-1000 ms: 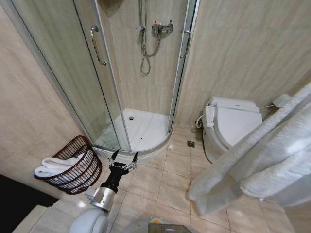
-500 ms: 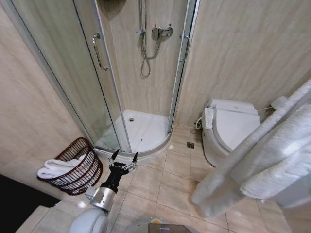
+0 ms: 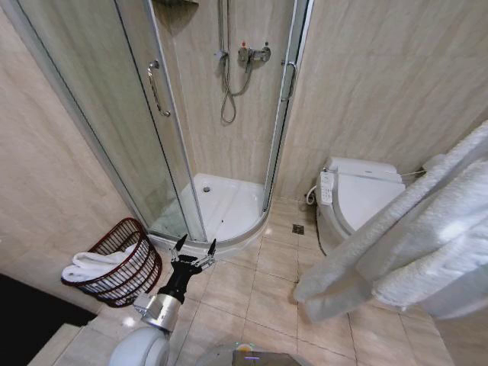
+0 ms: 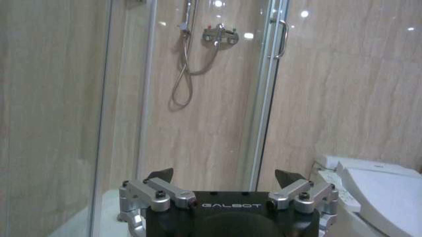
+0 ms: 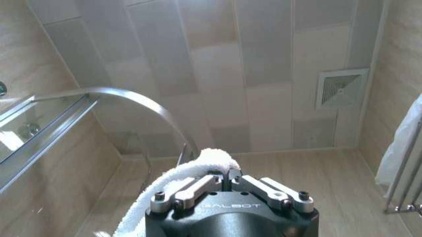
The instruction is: Discard the used towel into the hamper.
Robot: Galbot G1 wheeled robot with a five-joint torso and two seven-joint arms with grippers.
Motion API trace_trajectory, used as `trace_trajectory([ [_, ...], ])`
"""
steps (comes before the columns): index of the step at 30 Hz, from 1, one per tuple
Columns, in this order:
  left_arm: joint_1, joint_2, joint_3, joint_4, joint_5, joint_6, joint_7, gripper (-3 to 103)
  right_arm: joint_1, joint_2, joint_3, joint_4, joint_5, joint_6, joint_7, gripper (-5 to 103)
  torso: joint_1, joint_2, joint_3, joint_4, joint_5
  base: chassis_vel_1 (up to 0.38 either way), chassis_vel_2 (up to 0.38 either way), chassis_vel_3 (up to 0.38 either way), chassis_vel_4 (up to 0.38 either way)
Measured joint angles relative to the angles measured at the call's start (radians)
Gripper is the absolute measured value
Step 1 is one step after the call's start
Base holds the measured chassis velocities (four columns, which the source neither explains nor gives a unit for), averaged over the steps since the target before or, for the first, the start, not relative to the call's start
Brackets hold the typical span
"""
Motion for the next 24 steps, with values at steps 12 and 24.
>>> trace_trajectory([
  [12, 0.0, 0.0, 0.0, 0.0, 0.0, 0.0, 0.0, 100, 0.01, -0.024, 0.008, -0.007, 0.008, -0.002, 0.002, 3, 0.023, 0.057, 0.033, 0.0, 0.0, 0.0, 0.0, 0.0, 0.0],
  [24, 0.0, 0.0, 0.0, 0.0, 0.0, 0.0, 0.0, 100, 0.004, -0.035, 0.024, -0.002, 0.028, -0.013, 0.009, 3, 0.047, 0.11, 0.063, 0.0, -0.0001, 0.0, 0.0, 0.0, 0.0],
])
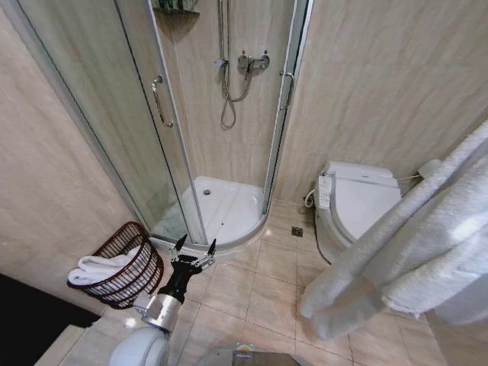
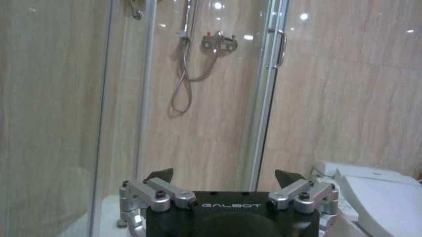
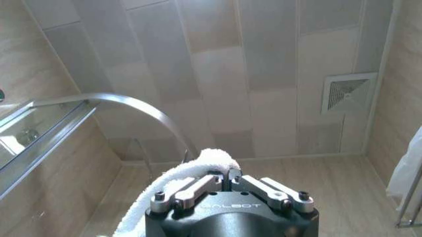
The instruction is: Discard the used towel into the hamper.
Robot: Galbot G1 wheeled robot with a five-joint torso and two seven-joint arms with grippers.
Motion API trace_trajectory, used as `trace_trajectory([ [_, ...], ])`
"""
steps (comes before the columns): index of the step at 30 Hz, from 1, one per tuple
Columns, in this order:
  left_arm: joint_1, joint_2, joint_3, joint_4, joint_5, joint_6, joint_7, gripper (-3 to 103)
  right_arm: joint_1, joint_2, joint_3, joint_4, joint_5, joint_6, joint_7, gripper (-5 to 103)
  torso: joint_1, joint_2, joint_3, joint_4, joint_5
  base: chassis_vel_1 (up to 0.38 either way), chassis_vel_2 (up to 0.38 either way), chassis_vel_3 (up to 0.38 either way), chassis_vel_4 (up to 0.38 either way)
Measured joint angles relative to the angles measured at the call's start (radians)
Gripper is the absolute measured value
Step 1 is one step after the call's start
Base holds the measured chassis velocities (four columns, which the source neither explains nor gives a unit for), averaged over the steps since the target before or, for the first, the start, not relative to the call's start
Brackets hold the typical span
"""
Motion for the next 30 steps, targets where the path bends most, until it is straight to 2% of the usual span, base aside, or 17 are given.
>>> trace_trajectory([
  [19, 0.0, 0.0, 0.0, 0.0, 0.0, 0.0, 0.0, 100, -0.003, -0.026, 0.008, -0.002, 0.022, -0.008, 0.002, 3, 0.039, 0.087, 0.047, 0.0, 0.0, 0.0, 0.0, 0.0, 0.0],
  [30, 0.0, 0.0, 0.0, 0.0, 0.0, 0.0, 0.0, 100, -0.007, -0.015, 0.007, 0.005, 0.021, -0.015, 0.009, 3, 0.06, 0.134, 0.074, 0.0, 0.0, 0.0, 0.0, 0.0, 0.0],
])
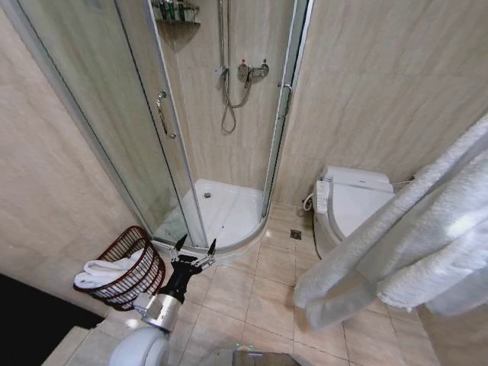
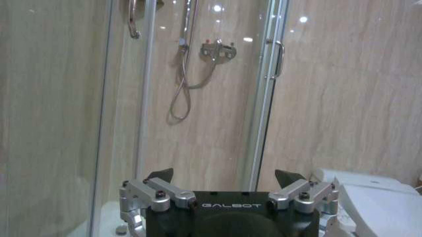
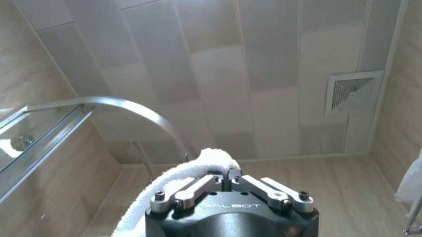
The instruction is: Discard the used towel into the hamper.
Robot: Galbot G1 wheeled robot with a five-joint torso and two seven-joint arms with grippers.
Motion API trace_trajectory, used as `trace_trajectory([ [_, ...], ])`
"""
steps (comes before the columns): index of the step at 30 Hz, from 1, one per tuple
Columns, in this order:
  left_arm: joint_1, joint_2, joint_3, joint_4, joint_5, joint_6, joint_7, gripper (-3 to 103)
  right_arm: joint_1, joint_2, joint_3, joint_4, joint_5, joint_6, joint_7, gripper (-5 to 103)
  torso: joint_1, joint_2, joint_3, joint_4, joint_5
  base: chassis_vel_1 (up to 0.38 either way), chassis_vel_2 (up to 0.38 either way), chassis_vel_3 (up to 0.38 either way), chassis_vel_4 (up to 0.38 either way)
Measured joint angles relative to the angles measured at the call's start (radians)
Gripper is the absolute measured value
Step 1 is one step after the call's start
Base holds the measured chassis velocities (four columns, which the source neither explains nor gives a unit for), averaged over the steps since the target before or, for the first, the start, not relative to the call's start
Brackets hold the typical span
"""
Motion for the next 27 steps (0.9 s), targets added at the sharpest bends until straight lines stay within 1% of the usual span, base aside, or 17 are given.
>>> trace_trajectory([
  [8, 0.0, 0.0, 0.0, 0.0, 0.0, 0.0, 0.0, 100, -0.004, 0.002, 0.013, -0.003, 0.0, 0.0, -0.005, 3, 0.019, 0.043, 0.025, 0.0, 0.0001, 0.0, 0.0, 0.0, 0.0],
  [10, 0.0, 0.0, 0.0, 0.0, 0.0, 0.0, 0.0, 100, -0.005, 0.002, 0.014, -0.004, 0.0, 0.0, -0.006, 3, 0.021, 0.049, 0.028, 0.0, 0.0001, 0.0, 0.0, 0.0, 0.0],
  [17, 0.0, 0.0, 0.0, 0.0, 0.0, 0.0, 0.0, 100, -0.006, 0.014, 0.014, -0.004, -0.017, -0.015, 0.015, 3, 0.038, 0.086, 0.048, 0.0, 0.0001, 0.0, 0.0, 0.0, 0.0],
  [27, 0.0, 0.0, 0.0, 0.0, 0.0, 0.0, 0.0, 100, -0.006, 0.018, 0.013, 0.003, -0.016, -0.016, 0.018, 3, 0.061, 0.136, 0.075, 0.0, 0.0, 0.0, 0.0, 0.0, 0.0],
])
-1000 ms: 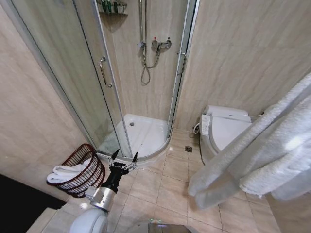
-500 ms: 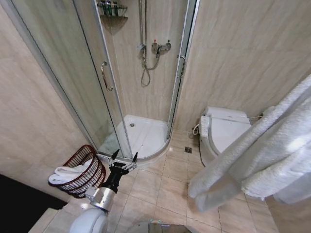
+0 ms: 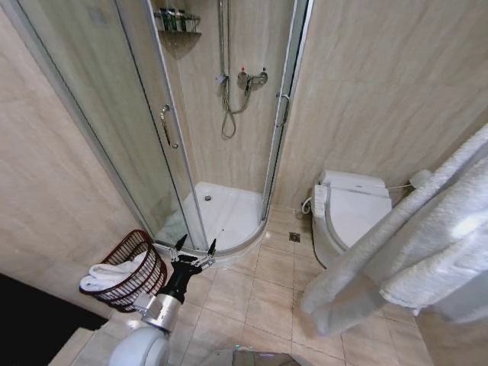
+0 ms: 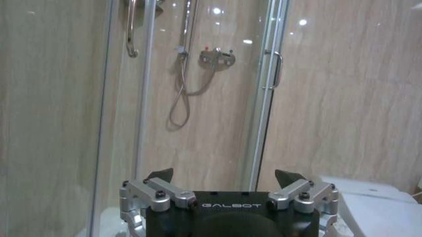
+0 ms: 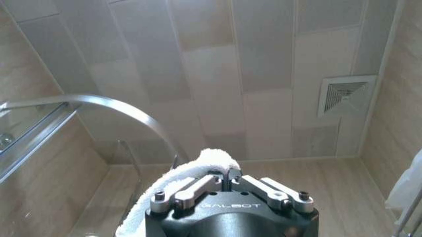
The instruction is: Discard the used towel into the hamper.
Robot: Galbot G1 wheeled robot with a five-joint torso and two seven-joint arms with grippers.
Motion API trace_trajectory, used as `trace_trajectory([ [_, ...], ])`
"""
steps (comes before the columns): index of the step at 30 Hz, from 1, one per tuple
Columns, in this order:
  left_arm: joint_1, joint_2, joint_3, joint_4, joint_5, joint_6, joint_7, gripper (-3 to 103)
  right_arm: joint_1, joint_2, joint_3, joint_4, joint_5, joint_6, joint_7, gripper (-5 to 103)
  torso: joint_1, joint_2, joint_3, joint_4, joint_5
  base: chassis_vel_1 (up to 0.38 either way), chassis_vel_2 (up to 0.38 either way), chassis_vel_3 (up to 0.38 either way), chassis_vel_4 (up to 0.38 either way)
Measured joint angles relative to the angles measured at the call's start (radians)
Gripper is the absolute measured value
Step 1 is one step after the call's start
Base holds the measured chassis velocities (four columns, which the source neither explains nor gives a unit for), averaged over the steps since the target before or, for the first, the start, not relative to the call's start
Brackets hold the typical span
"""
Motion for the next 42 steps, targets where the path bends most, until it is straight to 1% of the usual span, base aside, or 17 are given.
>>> trace_trajectory([
  [1, 0.0, 0.0, 0.0, 0.0, 0.0, 0.0, 0.0, 100, 0.0, 0.0, 0.0, 0.0, 0.0, 0.0, 0.0, 3, 0.0, 0.0, 0.0, 0.0, 0.0, 0.0, 0.0, 0.0, 0.0],
  [5, 0.0, 0.0, 0.0, 0.0, 0.0, 0.0, 0.0, 100, 0.0, 0.0, 0.0, 0.002, 0.001, 0.001, 0.0, 3, 0.012, 0.026, 0.013, 0.0, 0.0, 0.0, 0.0, 0.0, 0.0],
  [6, 0.0, 0.0, 0.0, 0.0, 0.0, 0.0, 0.0, 100, 0.0, 0.0, 0.0, 0.002, 0.001, 0.001, 0.0, 3, 0.012, 0.026, 0.013, 0.0, 0.0, 0.0, 0.0, 0.0, 0.0],
  [8, 0.0, 0.0, 0.0, 0.0, 0.0, 0.0, 0.0, 100, -0.001, 0.001, -0.002, 0.004, 0.001, 0.001, 0.0, 3, 0.019, 0.042, 0.023, 0.0, 0.0, 0.0, 0.0, 0.0, 0.0],
  [9, 0.0, 0.0, 0.0, 0.0, 0.0, 0.0, 0.0, 100, -0.001, 0.001, -0.002, 0.004, 0.001, 0.001, 0.0, 3, 0.019, 0.042, 0.023, 0.0, 0.0, 0.0, 0.0, 0.0, 0.0],
  [12, 0.0, 0.0, 0.0, 0.0, 0.0, 0.0, 0.0, 100, -0.001, 0.006, -0.005, 0.005, 0.001, 0.001, 0.0, 3, 0.027, 0.061, 0.034, 0.0, 0.0, 0.0, 0.0, 0.0, 0.0],
  [17, 0.0, 0.0, 0.0, 0.0, 0.0, 0.0, 0.0, 100, -0.001, 0.006, -0.005, 0.006, 0.0, 0.002, 0.0, 3, 0.035, 0.078, 0.043, -0.0001, 0.0001, 0.0, 0.0, 0.0, 0.0],
  [20, 0.0, 0.0, 0.0, 0.0, 0.0, 0.0, 0.0, 100, 0.0, -0.001, -0.001, 0.005, 0.001, 0.002, 0.0, 3, 0.047, 0.103, 0.056, 0.0, 0.0, 0.0, 0.0, 0.0, 0.0],
  [21, 0.0, 0.0, 0.0, 0.0, 0.0, 0.0, 0.0, 100, 0.0, -0.001, -0.001, 0.005, 0.001, 0.002, 0.0, 3, 0.047, 0.103, 0.056, 0.0, 0.0, 0.0, 0.0, 0.0, 0.0],
  [29, 0.0, 0.0, 0.0, 0.0, 0.0, 0.0, 0.0, 100, -0.004, 0.003, 0.004, 0.012, 0.005, 0.002, 0.002, 3, 0.068, 0.15, 0.082, 0.0, 0.0, 0.0, 0.0, 0.0, 0.0],
  [30, 0.0, 0.0, 0.0, 0.0, 0.0, 0.0, 0.0, 100, -0.004, 0.003, 0.004, 0.012, 0.005, 0.002, 0.002, 3, 0.068, 0.15, 0.082, 0.0, 0.0, 0.0, 0.0, 0.0, 0.0],
  [35, 0.0, 0.0, 0.0, 0.0, 0.0, 0.0, 0.0, 100, -0.007, 0.005, 0.008, 0.014, 0.008, 0.002, 0.002, 3, 0.083, 0.183, 0.1, 0.0, 0.0, 0.0, 0.0, 0.0, 0.0],
  [39, 0.0, 0.0, 0.0, 0.0, 0.0, 0.0, 0.0, 100, -0.008, 0.006, 0.008, 0.015, 0.008, 0.002, 0.002, 3, 0.088, 0.194, 0.106, 0.0, 0.0, 0.0, 0.0, 0.0, 0.0],
  [42, 0.0, 0.0, 0.0, 0.0, 0.0, 0.0, 0.0, 100, -0.008, 0.005, 0.011, 0.015, 0.009, 0.003, 0.003, 3, 0.1, 0.218, 0.118, 0.0, 0.0, 0.0, 0.0, 0.0, 0.0],
])
